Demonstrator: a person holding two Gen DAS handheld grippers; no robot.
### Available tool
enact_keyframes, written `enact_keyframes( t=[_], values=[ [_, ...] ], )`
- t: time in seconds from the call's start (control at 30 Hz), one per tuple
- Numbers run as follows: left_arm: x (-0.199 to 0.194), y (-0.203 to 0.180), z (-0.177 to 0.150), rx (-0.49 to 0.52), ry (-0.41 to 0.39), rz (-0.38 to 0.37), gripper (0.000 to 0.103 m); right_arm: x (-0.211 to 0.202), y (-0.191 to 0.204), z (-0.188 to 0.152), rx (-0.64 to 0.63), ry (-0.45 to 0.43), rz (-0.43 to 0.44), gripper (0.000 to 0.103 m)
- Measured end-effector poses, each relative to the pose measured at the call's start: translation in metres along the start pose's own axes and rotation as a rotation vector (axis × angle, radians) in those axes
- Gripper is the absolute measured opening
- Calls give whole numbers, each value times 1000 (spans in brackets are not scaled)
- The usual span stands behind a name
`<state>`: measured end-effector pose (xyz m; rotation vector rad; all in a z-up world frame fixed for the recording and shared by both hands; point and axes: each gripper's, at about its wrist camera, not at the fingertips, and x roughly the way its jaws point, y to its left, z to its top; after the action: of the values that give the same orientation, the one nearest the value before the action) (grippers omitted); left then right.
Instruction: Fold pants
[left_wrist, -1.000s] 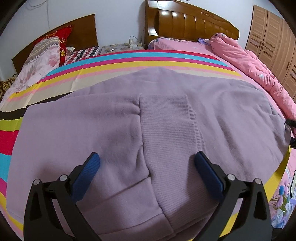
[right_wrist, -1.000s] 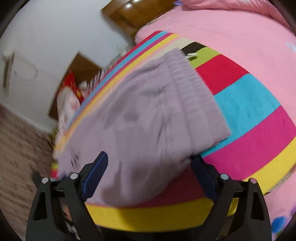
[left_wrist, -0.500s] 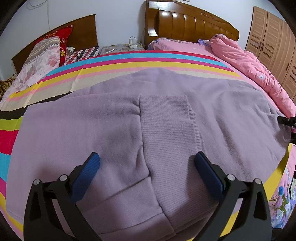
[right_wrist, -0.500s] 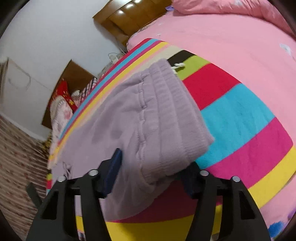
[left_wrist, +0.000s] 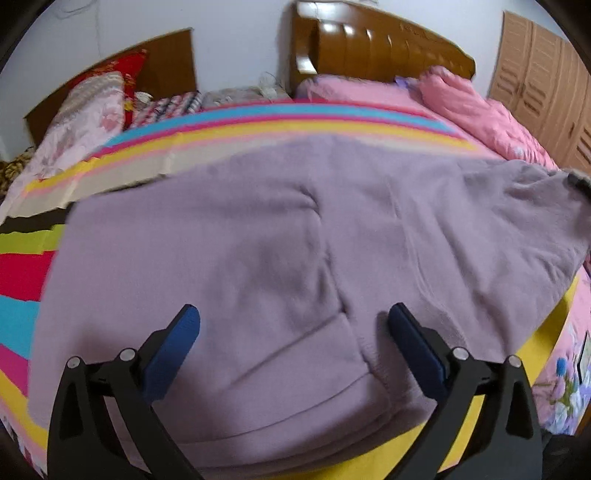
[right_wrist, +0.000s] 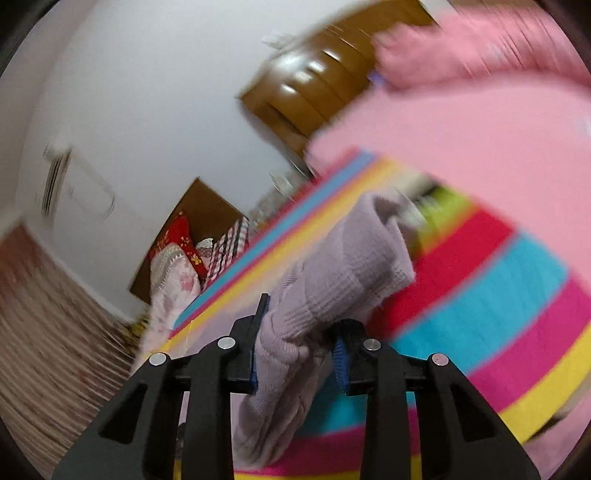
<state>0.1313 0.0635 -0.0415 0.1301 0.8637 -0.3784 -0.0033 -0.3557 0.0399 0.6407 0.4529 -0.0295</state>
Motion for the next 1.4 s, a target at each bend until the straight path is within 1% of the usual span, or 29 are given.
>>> enact_keyframes(
  t=[0.07, 0.1, 0.17, 0.23, 0.3, 0.33, 0.4, 0.47, 0.5, 0.53, 0.57, 0.6, 0.63, 0.67, 0.73, 0.77, 0.8, 0.87, 0.9, 0.93, 0.97, 1.0, 1.03, 1.07, 1.13, 1.2, 1.23, 1.33, 1.4],
  values=[
    [-23, 23, 2, -88, -72, -53, 101, 4, 55, 5, -173, -23, -6, 31],
    [-39, 45, 2, -170, -122, -67, 101, 8, 86, 2, -267, -29, -8, 31],
    [-61, 79, 0, -280, -190, -15, 101, 25, 150, -13, -435, -30, 13, 31],
    [-84, 118, -9, -386, -247, 10, 101, 45, 208, -42, -589, -21, 37, 31],
    [-102, 149, -23, -469, -282, 33, 101, 70, 267, -92, -766, 9, 72, 30],
    [-108, 159, -29, -492, -290, 43, 101, 79, 284, -112, -831, 25, 82, 30],
    [-120, 175, -45, -531, -301, 68, 101, 103, 320, -179, -1027, 96, 98, 30],
    [-125, 188, -57, -551, -292, 67, 101, 123, 334, -245, -1212, 180, 100, 30],
    [-126, 194, -63, -562, -279, 54, 101, 133, 334, -275, -1290, 230, 79, 29],
    [-126, 197, -68, -567, -269, 42, 101, 136, 334, -292, -1331, 237, 55, 29],
    [-124, 198, -72, -570, -258, 27, 101, 134, 329, -307, -1382, 165, 20, 29],
    [-123, 201, -76, -573, -248, -17, 101, 131, 327, -311, -1400, 132, 7, 29],
    [-123, 204, -82, -580, -244, -89, 101, 130, 324, -310, -1395, 120, 8, 29],
    [-121, 204, -84, -587, -242, -137, 101, 128, 323, -305, -1374, 108, 13, 29],
    [-112, 203, -79, -611, -227, -298, 101, 125, 320, -296, -1355, 75, 13, 29],
    [-109, 201, -76, -616, -221, -348, 101, 123, 320, -294, -1352, 50, 11, 29],
    [-102, 195, -70, -612, -199, -435, 101, 122, 319, -293, -1354, 30, 7, 29],
    [-89, 183, -54, -590, -144, -550, 101, 120, 319, -295, -1368, 4, -3, 29],
    [-83, 176, -49, -575, -116, -580, 101, 121, 323, -299, -1378, 3, -8, 29],
    [-72, 171, -40, -558, -64, -602, 101, 121, 323, -301, -1385, 0, -12, 30],
    [-61, 168, -35, -554, -25, -605, 101, 120, 323, -304, -1397, -9, -9, 32],
    [-49, 165, -28, -557, 20, -585, 101, 117, 324, -307, -1430, -9, 10, 36],
    [-41, 162, -24, -552, 44, -563, 101, 111, 325, -310, -1459, 4, 41, 52],
    [-37, 158, -20, -540, 58, -549, 101, 98, 322, -309, -1485, -6, 81, 57],
    [-35, 154, -17, -537, 76, -502, 101, 78, 316, -296, -1451, -17, 112, 57],
    [-43, 152, -17, -516, 55, -446, 101, 53, 298, -262, -1316, -34, 151, 58],
    [-46, 152, -18, -507, 44, -432, 101, 43, 286, -245, -1250, -45, 151, 61],
    [-48, 148, -18, -498, 42, -411, 101, 24, 230, -189, -1047, -45, 91, 73],
    [-40, 147, -18, -513, 64, -386, 101, 22, 197, -173, -969, 3, 55, 74]
  ],
)
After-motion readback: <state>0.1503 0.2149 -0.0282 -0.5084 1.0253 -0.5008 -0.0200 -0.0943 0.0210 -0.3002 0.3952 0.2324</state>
